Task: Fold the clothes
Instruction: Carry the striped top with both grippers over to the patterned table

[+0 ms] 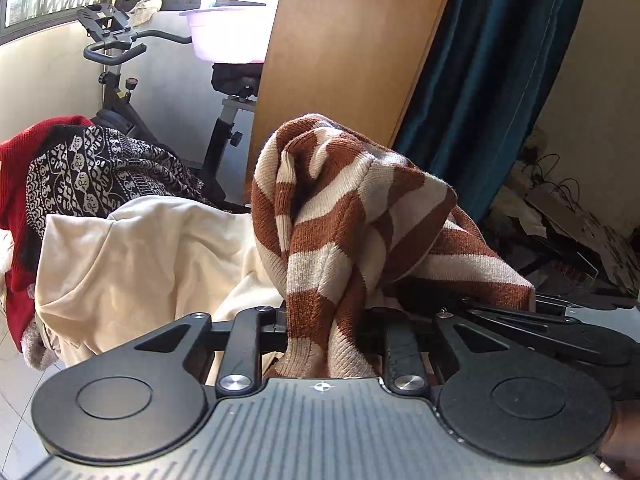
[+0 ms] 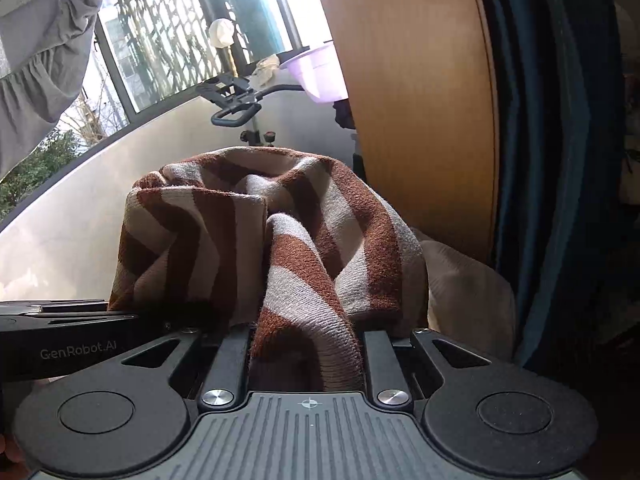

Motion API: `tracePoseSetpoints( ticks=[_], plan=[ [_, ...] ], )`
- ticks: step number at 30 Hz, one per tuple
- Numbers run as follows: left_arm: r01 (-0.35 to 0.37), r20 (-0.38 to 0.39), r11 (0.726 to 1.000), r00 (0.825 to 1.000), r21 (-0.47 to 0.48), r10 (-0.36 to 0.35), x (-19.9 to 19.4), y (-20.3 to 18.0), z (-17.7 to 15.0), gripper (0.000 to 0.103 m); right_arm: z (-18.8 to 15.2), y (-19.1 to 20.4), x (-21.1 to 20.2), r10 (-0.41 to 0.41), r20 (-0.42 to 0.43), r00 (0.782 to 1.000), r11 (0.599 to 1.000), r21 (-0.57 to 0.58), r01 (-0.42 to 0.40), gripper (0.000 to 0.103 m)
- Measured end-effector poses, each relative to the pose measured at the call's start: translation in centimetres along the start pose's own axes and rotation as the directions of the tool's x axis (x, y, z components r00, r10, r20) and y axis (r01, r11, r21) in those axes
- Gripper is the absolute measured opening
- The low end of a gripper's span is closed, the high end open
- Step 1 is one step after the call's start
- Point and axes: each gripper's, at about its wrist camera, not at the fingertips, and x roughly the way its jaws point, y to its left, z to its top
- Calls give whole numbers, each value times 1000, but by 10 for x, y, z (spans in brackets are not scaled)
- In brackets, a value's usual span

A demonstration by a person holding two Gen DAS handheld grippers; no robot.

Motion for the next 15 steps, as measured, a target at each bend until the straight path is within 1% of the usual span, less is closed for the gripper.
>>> tracePoseSetpoints(
  ticks=[4, 8, 11, 15],
  plan=[
    [62, -30, 997, 998, 44, -61, 3, -25, -9, 23, -21, -13, -23, -74, 17, 997, 997, 38, 74, 15],
    [99, -50, 991, 994, 92, -95, 9, -52, -15, 23, -33, -31, -41, -125, 25, 992, 989, 79, 122, 15],
    [113, -71, 987, 992, 113, -105, 17, -73, -18, 23, -41, -47, -48, -146, 29, 989, 984, 108, 142, 15],
    [110, -91, 984, 991, 141, -98, 31, -105, -21, 23, -52, -77, -57, -150, 27, 988, 978, 153, 144, 15]
  ],
)
